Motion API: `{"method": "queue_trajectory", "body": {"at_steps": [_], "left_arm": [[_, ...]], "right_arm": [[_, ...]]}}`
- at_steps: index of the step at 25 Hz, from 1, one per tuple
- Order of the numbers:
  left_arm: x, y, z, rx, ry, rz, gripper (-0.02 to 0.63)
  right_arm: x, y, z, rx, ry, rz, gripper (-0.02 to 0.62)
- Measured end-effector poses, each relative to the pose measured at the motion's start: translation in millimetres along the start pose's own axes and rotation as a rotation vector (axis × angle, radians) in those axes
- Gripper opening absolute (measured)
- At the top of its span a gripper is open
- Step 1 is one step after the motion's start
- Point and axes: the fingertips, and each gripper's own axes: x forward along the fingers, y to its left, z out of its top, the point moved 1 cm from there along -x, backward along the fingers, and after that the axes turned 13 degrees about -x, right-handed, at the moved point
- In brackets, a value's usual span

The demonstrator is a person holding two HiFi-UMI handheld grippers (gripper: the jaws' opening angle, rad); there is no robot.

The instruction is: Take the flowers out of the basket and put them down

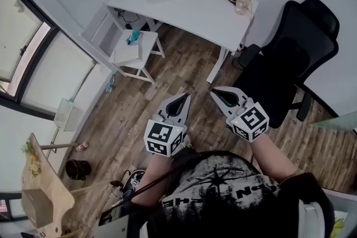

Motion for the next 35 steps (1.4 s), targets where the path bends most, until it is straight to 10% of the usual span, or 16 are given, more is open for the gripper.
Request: {"method": "queue_trajectory", "body": {"at_steps": [35], "left_arm": [[51, 217, 66, -0.042, 0.030, -0.029, 0.011]], "right_arm": [[231, -68, 11, 0.018, 0.024, -0.029, 0.017]]}}
